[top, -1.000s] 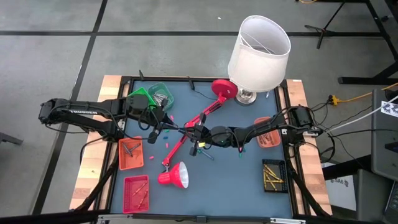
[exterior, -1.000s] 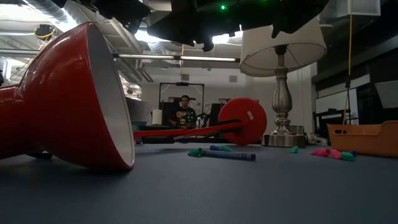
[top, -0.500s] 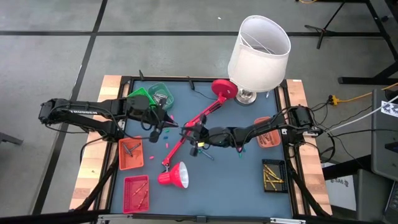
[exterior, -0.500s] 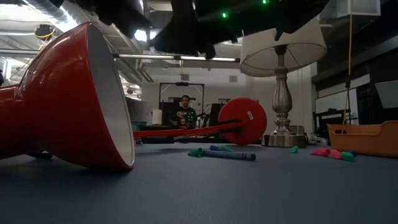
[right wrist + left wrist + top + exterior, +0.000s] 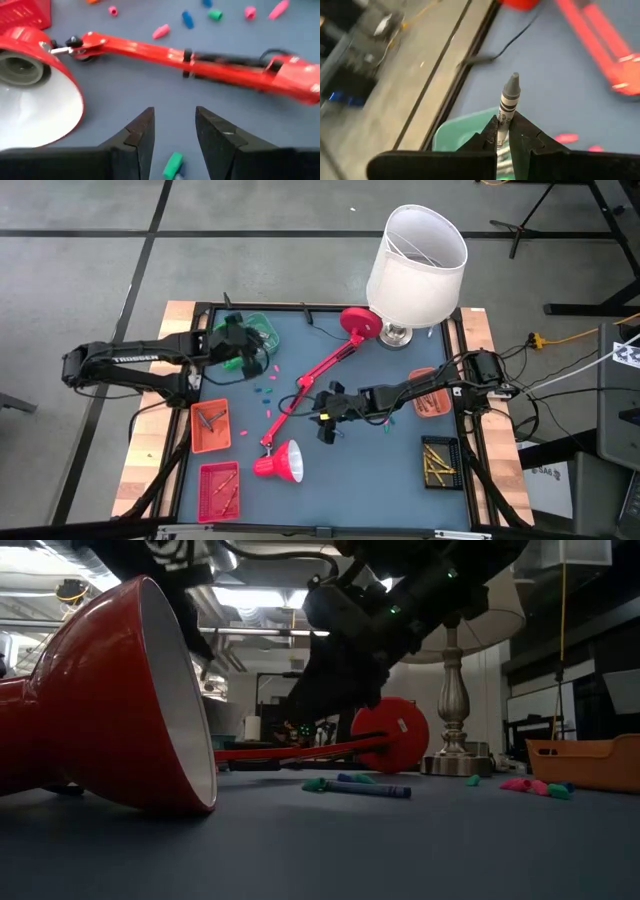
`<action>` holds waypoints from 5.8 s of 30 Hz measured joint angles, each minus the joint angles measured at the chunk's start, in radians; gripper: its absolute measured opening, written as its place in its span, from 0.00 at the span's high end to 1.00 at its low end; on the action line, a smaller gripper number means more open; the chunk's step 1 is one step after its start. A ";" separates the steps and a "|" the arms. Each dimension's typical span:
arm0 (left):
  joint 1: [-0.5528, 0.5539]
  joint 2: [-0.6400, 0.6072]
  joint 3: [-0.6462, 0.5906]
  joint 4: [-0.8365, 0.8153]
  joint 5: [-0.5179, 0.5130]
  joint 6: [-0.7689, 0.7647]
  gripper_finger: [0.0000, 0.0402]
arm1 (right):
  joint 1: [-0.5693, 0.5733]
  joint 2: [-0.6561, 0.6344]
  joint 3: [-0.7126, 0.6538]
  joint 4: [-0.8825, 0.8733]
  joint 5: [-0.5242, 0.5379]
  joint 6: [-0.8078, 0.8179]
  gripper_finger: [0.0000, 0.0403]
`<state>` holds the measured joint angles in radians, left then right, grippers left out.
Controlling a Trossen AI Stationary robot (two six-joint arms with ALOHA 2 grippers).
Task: Sort crayons
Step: Put the gray crayon into the blue bin, then put the dark blue crayon into the left orange bin
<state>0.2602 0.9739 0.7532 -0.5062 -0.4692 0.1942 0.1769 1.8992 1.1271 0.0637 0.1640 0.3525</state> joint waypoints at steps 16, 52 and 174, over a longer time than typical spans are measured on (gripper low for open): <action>0.350 0.252 0.000 0.008 0.171 -0.008 0.97 | 0.000 0.000 0.000 -0.015 -0.095 0.051 0.65; 0.355 0.367 0.000 0.054 0.174 -0.011 0.69 | 0.172 0.000 0.000 -0.322 0.158 0.204 0.65; -0.131 0.367 -0.001 0.611 0.796 0.094 0.79 | 0.091 -0.163 0.000 0.012 0.417 -0.406 0.95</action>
<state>0.1293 1.3407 0.7525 0.1051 0.3271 0.2880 0.2676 1.7359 1.1271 0.0756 0.5810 -0.0536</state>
